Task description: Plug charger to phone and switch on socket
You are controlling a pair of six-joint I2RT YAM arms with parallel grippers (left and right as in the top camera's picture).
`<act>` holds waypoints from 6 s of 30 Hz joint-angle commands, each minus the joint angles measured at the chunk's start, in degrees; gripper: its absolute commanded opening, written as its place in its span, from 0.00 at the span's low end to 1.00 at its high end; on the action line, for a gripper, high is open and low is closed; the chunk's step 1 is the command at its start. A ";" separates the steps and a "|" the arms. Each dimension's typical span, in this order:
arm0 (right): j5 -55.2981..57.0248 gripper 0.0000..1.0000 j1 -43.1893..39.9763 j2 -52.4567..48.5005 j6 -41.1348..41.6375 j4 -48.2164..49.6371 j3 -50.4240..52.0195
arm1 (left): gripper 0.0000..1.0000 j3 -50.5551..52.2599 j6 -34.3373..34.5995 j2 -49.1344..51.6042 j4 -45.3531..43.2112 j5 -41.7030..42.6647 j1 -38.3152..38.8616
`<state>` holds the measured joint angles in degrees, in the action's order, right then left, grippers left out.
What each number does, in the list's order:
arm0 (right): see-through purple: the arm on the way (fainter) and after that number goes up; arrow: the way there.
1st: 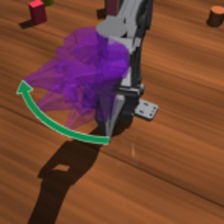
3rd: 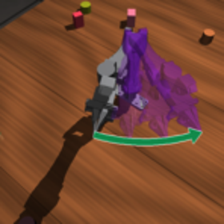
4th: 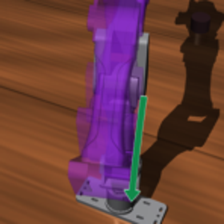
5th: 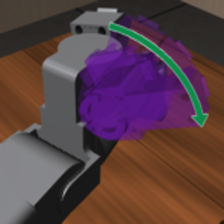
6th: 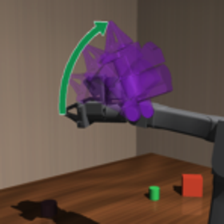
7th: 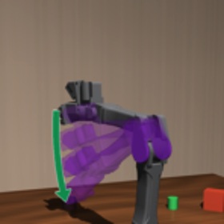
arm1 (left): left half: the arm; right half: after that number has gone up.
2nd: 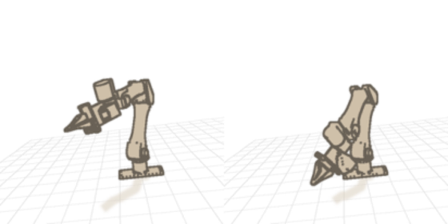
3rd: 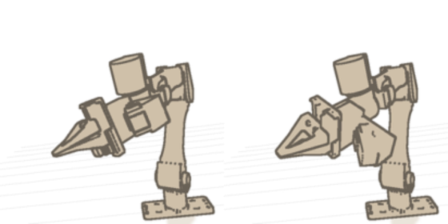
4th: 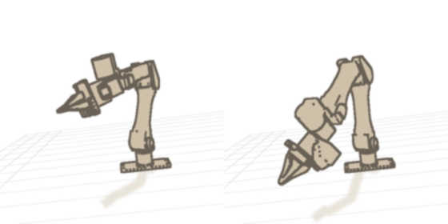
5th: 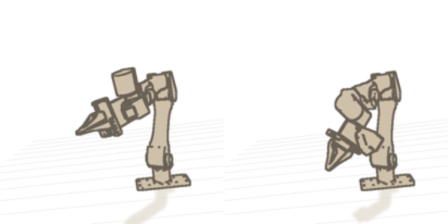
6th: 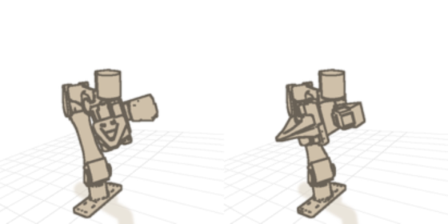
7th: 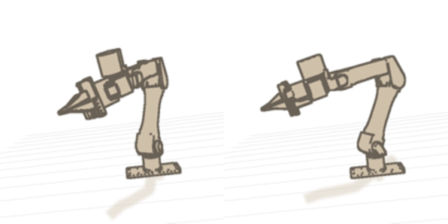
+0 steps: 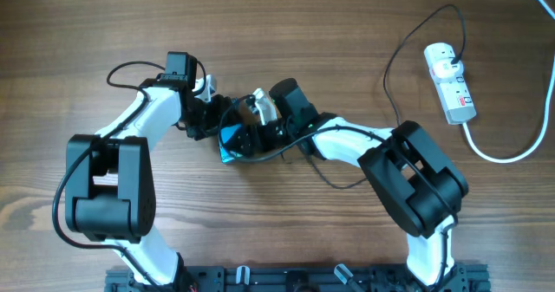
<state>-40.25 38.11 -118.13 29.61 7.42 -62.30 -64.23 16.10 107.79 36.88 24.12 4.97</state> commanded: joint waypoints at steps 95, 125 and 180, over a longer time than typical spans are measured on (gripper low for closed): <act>-34.53 0.04 -13.07 -2.32 54.53 55.58 0.04 | 0.50 1.22 -2.29 -13.20 -13.57 66.23 -5.53; -43.91 0.52 -12.96 -2.32 51.36 55.54 0.07 | 0.04 1.22 -1.97 -13.20 -18.40 61.83 -6.75; -7.34 1.00 -15.85 -2.32 -2.43 0.39 0.04 | 0.15 -1.33 11.37 -4.39 9.40 -18.53 5.18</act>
<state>-52.40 22.50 -119.98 28.18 8.78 -62.39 -63.26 27.31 103.53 44.62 4.47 10.22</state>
